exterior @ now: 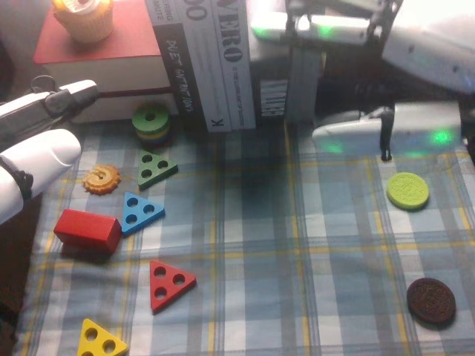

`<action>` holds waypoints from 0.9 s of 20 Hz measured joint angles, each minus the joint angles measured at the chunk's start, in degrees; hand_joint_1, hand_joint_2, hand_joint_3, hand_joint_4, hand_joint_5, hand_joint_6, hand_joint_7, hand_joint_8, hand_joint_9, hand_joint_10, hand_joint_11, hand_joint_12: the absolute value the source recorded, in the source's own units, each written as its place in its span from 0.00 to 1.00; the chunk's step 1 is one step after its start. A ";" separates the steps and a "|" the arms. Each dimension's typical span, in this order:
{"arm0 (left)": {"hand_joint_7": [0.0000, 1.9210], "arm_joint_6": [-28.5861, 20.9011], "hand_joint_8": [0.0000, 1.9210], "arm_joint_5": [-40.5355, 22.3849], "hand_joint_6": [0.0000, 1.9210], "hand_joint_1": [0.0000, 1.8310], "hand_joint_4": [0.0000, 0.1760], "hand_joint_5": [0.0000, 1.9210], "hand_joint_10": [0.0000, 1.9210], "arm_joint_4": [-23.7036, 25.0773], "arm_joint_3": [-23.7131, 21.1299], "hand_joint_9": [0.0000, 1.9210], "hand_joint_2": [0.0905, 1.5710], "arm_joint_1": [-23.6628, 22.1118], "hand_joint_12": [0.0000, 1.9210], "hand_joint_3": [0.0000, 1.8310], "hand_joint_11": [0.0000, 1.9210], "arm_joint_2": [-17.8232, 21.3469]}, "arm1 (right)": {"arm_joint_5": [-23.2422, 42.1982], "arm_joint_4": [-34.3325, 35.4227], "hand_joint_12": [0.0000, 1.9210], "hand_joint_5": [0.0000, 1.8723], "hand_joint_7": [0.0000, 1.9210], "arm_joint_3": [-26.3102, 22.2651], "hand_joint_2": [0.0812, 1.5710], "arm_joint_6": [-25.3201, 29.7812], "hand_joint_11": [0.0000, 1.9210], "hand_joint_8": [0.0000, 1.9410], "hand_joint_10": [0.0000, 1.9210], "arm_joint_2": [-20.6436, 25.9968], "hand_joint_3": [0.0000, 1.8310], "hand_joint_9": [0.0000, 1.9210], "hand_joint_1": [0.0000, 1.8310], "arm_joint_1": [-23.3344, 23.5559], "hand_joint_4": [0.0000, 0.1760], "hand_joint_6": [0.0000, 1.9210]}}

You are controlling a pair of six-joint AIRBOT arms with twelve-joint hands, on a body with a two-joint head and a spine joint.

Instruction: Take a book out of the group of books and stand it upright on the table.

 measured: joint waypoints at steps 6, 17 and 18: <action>0.19 -0.66 0.00 -0.83 0.00 0.13 0.71 0.19 0.00 -0.87 -0.02 0.14 0.88 0.85 0.24 0.00 0.00 0.00 | 5.38 -0.76 0.00 0.18 0.00 -4.72 0.81 1.68 0.00 0.00 0.00 3.63 0.01 0.00 0.07 -7.08 1.00 0.00; 0.17 -0.70 0.00 -1.53 0.00 0.06 0.95 0.17 0.00 -1.88 -0.46 0.11 0.89 1.97 0.18 0.00 0.00 0.00 | 21.66 -7.50 0.00 0.08 0.00 -5.81 0.88 11.30 0.00 0.00 0.00 6.43 0.01 0.00 0.08 -10.64 1.00 0.01; 0.17 -0.72 0.00 -1.73 0.00 0.06 0.99 0.18 0.00 -1.86 -0.46 0.12 0.89 1.97 0.18 0.00 0.00 0.00 | 23.10 -7.06 0.00 0.08 0.00 -5.73 0.88 11.30 0.00 0.00 0.00 6.58 0.01 0.00 0.08 -10.64 1.00 0.01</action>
